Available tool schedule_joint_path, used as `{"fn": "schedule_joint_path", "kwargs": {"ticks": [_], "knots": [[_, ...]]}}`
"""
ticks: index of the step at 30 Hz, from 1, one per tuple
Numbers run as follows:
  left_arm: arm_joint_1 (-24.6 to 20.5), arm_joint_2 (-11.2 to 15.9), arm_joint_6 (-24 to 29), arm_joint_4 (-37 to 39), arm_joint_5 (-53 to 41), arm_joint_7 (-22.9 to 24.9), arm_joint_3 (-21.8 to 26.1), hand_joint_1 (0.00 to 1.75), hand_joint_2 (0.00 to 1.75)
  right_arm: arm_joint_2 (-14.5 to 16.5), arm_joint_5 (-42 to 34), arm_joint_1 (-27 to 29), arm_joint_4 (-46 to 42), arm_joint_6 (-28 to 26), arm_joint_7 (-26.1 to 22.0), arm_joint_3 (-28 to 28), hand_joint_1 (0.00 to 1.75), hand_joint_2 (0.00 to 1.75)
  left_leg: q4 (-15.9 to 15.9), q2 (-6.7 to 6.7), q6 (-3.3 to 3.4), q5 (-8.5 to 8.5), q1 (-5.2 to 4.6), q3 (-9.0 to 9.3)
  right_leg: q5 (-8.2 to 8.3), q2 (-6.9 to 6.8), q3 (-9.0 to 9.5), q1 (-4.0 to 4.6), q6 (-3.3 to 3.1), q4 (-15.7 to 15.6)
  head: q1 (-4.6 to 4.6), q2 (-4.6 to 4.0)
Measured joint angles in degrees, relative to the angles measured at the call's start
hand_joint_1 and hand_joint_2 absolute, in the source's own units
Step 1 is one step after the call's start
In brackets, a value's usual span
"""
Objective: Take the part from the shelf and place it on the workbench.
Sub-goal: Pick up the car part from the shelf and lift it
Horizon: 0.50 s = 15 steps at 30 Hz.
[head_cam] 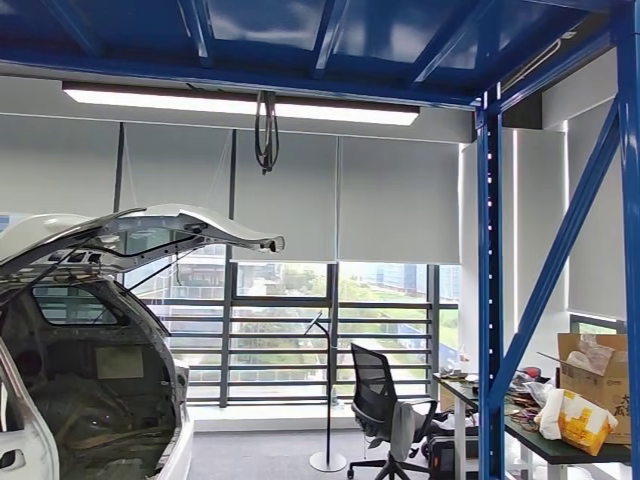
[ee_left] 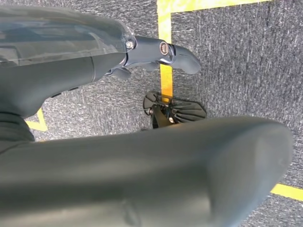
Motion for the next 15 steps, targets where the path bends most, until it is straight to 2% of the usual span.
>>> {"fn": "schedule_joint_path", "kwargs": {"ticks": [2,3,4,6,7,8,9,11,12,13,15], "knots": [[0.0,0.0,0.0,0.0,0.0,-0.1,0.0,0.00,0.00,0.0,0.0,-0.1,-0.3,0.0,0.0,0.2,0.00,1.75,-1.1,0.07,0.46,0.31,0.20,0.80,-0.27,-0.02,0.11,-0.11,0.32,0.3,0.01,0.00],[0.0,0.0,0.0,0.0,0.0,-0.1,0.0,0.00,0.00,0.0,0.0,-0.2,-0.4,0.0,0.0,0.2,0.00,1.75,-1.8,0.14,0.64,0.48,0.38,1.36,-0.92,-0.02,-0.36,-0.13,0.44,1.6,0.01,0.00],[-0.1,0.0,-0.1,0.0,0.0,-0.1,0.0,0.00,0.00,0.0,0.0,-0.3,-0.4,0.0,0.0,0.3,0.00,1.75,-2.2,0.21,0.77,0.58,0.54,1.87,-2.02,-0.03,-1.53,-0.21,0.53,4.0,0.00,0.00],[-0.2,0.0,-0.1,0.0,0.0,-0.1,-0.1,0.00,0.00,0.0,0.1,-0.3,-0.4,0.1,0.0,0.4,0.00,1.75,-2.4,0.27,0.82,0.35,0.57,2.39,-4.74,-0.03,-5.70,-0.40,0.79,11.3,-0.01,0.00],[-0.2,0.0,-0.1,0.0,0.0,-0.1,-0.1,0.00,0.00,0.0,0.1,-0.3,-0.4,0.1,0.0,0.5,0.00,1.75,-2.4,0.26,0.73,0.15,0.60,2.60,-5.27,-0.04,-7.66,-0.55,0.96,14.2,-0.01,0.00],[-0.1,0.0,-0.2,0.0,0.0,-0.2,-0.1,0.00,0.00,0.0,0.1,-0.3,-0.4,0.2,0.0,0.5,0.00,1.75,-2.4,0.24,0.55,-0.12,0.67,2.89,-4.69,-0.05,-8.78,-0.71,1.16,15.3,0.00,0.00],[-0.1,0.0,-0.2,0.0,0.0,-0.2,-0.1,0.00,0.00,0.0,0.2,-0.3,-0.4,0.2,0.0,0.6,0.00,1.75,-2.3,0.18,0.26,-0.46,0.79,3.31,-2.90,-0.08,-8.70,-0.90,1.38,14.0,0.00,0.00],[-0.1,0.0,-0.3,0.0,0.0,-0.3,-0.2,0.00,0.00,0.0,0.2,-0.4,-0.4,0.2,0.1,0.7,0.00,1.75,-2.3,0.06,-0.61,-1.36,1.09,4.35,1.65,-0.16,-6.30,-1.32,1.92,7.5,0.00,0.00],[-0.1,0.0,-0.4,0.1,0.0,-0.4,-0.2,0.00,0.00,0.0,0.2,-0.5,-0.4,0.3,0.1,0.7,0.00,1.75,-2.2,0.00,-1.11,-1.84,1.09,4.69,2.84,-0.14,-5.06,-1.37,1.90,4.5,0.00,0.00],[-0.2,0.0,-0.4,0.1,0.0,-0.4,-0.2,0.00,0.00,0.1,0.3,-0.6,-0.3,0.3,0.2,0.8,0.00,1.75,-2.2,-0.03,-1.55,-2.18,1.02,4.87,3.21,-0.11,-4.38,-1.36,1.62,2.7,0.01,0.00],[-0.2,0.0,-0.5,0.2,0.0,-0.5,-0.2,0.00,0.00,0.1,0.3,-0.6,-0.3,0.4,0.4,0.8,0.00,1.75,-2.4,-0.03,-2.11,-2.53,0.88,5.01,2.49,0.03,-4.19,-1.10,0.50,1.9,0.04,0.00]]}}
